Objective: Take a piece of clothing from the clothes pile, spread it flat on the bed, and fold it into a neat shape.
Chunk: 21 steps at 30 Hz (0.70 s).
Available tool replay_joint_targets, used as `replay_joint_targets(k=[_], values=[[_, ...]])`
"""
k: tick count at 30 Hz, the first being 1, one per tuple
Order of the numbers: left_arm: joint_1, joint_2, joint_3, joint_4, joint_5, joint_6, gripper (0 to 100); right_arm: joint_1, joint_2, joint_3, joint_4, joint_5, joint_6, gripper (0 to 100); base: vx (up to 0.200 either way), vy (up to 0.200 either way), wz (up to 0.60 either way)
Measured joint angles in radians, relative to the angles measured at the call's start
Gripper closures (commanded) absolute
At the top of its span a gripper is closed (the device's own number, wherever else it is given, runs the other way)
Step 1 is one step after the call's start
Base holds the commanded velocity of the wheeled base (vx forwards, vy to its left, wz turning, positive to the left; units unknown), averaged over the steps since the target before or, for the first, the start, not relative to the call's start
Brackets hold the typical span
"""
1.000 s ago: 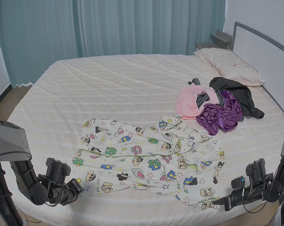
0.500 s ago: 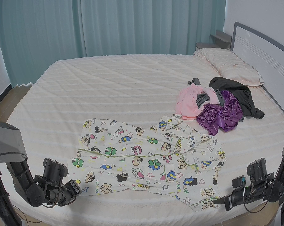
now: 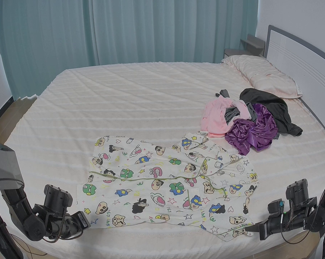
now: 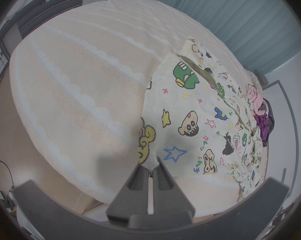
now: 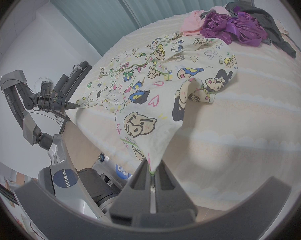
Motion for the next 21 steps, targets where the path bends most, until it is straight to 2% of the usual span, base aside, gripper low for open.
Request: replay_joint_targets(k=[8,21], values=[[-0.001,-0.044,0.042,0.002,0.001,0.067,100,0.001,-0.058,0.000,0.090,-0.002,-0.019,100,0.000,0.000,0.00],[0.000,-0.096,0.105,0.041,0.006,0.184,100,0.002,-0.117,0.000,0.282,-0.002,-0.174,100,0.000,0.000,0.00]])
